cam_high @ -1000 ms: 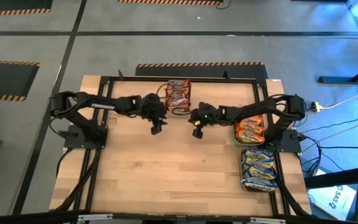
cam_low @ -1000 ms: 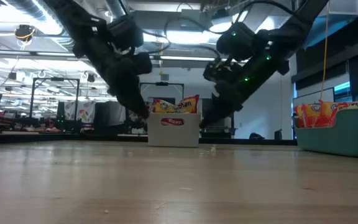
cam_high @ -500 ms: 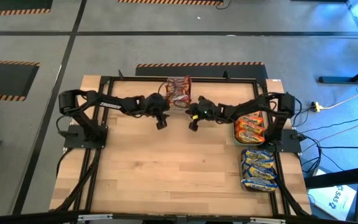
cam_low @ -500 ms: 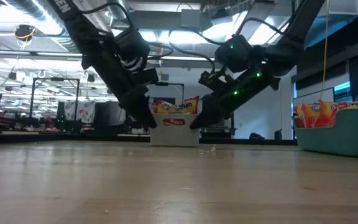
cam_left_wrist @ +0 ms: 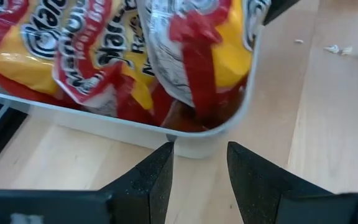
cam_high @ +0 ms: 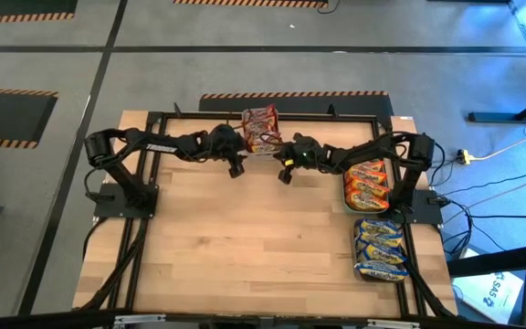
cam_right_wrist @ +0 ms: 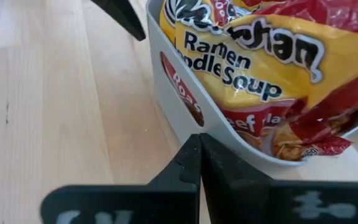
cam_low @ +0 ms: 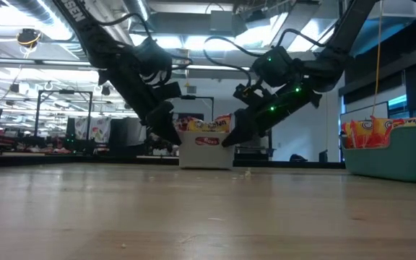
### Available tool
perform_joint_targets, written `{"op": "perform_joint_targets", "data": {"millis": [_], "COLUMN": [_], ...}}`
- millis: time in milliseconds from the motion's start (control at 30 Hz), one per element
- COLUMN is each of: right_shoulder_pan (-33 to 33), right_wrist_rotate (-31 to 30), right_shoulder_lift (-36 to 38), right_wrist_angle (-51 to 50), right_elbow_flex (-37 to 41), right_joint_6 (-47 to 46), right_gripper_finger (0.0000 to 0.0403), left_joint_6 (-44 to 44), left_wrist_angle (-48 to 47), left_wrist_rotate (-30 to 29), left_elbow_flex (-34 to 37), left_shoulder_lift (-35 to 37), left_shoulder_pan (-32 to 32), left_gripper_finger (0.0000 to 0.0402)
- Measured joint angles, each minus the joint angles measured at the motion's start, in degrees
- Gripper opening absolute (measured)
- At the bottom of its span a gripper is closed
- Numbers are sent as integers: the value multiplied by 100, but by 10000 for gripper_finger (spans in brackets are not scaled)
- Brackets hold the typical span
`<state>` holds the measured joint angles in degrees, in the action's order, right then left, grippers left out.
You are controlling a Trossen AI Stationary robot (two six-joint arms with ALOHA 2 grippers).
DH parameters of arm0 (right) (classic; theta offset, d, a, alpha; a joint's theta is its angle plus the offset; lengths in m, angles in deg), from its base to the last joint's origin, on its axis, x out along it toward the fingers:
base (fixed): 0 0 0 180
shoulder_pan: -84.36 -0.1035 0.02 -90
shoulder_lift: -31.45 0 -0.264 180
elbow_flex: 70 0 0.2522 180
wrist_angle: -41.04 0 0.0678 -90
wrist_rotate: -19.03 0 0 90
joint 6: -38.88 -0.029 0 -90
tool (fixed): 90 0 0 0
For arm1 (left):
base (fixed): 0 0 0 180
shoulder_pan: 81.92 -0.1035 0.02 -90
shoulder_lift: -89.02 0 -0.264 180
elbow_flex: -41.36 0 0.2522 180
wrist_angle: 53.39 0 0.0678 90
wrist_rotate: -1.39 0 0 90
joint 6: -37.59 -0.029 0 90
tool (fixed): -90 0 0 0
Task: Sort Maruchan noodles
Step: Adjust the white bin, then return to Home Position
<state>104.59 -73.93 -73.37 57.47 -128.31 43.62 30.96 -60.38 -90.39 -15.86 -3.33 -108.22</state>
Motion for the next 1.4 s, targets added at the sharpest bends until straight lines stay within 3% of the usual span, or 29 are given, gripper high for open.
{"op": "perform_joint_targets", "data": {"millis": [133, 467, 567, 700, 800, 1200, 1400], "right_shoulder_pan": [-35, -116, -106, -112, -115, -110, -110], "right_wrist_rotate": [257, 808, 1010, 1149, 1154, 1089, 1044], "right_shoulder_lift": [183, 1737, 2279, 3061, 3582, 4863, 5272], "right_wrist_angle": [-271, -1059, -1023, -1033, -1039, -503, -176], "right_elbow_flex": [0, 478, 846, 1310, 1575, 2373, 2711], "right_joint_6": [0, -67, -252, -448, -588, -982, -1084], "right_gripper_finger": [1, 1, 1, 1, 1, 1, 1], "left_joint_6": [-1, -260, -250, -108, -72, 408, 495], "left_wrist_angle": [-79, -241, 21, 864, 1444, 2597, 2758], "left_wrist_rotate": [-27, 1, 44, 646, 787, 49, -65], "left_elbow_flex": [0, 42, 302, 869, 1274, 2660, 2960], "left_shoulder_lift": [93, 735, 893, 1231, 1585, 2871, 3263], "left_shoulder_pan": [127, 782, 881, 902, 905, 1050, 1275], "left_gripper_finger": [145, 145, 145, 145, 145, 145, 145]}}
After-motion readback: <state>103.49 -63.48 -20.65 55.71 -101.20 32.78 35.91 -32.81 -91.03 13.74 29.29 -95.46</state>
